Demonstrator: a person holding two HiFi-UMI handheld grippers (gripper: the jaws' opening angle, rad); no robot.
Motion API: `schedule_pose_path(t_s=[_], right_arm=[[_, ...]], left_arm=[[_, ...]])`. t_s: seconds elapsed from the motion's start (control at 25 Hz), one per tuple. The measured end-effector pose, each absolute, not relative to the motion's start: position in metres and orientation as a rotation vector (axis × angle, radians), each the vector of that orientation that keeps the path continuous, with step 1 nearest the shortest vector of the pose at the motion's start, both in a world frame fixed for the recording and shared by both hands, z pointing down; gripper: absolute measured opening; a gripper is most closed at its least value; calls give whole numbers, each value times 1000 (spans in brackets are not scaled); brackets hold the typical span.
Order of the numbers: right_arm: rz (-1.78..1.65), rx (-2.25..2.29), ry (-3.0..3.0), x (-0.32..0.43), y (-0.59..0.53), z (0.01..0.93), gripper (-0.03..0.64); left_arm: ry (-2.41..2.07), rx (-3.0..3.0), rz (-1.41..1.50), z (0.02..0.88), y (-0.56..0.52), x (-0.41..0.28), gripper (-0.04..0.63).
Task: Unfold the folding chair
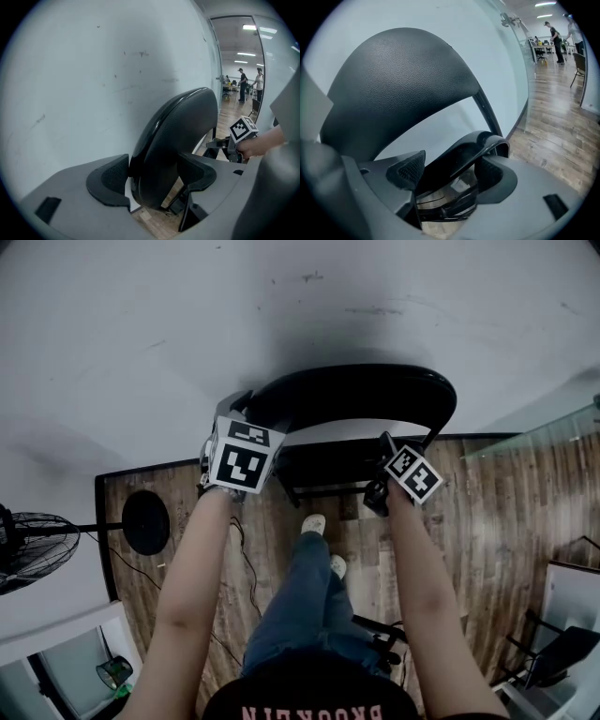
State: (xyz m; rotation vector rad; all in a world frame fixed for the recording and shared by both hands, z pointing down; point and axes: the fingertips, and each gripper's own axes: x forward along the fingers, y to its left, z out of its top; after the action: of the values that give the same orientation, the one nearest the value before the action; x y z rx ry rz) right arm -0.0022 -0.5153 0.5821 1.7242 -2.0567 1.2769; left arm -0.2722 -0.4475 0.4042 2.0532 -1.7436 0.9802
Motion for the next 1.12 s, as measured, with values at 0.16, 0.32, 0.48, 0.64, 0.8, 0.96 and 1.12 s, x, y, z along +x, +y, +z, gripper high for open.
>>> schedule_pose_path(t_s=[0.16,0.32,0.48,0.64,0.8,0.96,1.12], right_arm=[[1290,1728,-2063,8,-492,580,331],[1302,1733,-2061,18,-472,579,331],[1318,1722,-2071,25,-455,579,333],[1325,1710,-2086,30,-444,579,333],[1333,1692,-2098,32,-438,579,333],[1339,1695,-2099,33,-436,579,333],[1333,1706,-2093,34,-436,579,333]], left_arm=[[-1760,2062,989,401,-420,-261,318],[-1738,2069,1062,402,-392,-248,318],[-1720,2060,1153,402,-373,-239,318],[-1709,2092,1191,400,-366,-232,318],[-1623,2205,1261,384,-374,-207,319],[-1552,2214,1354,377,-384,-187,333],[-1561,2223,1407,379,-387,-191,319]])
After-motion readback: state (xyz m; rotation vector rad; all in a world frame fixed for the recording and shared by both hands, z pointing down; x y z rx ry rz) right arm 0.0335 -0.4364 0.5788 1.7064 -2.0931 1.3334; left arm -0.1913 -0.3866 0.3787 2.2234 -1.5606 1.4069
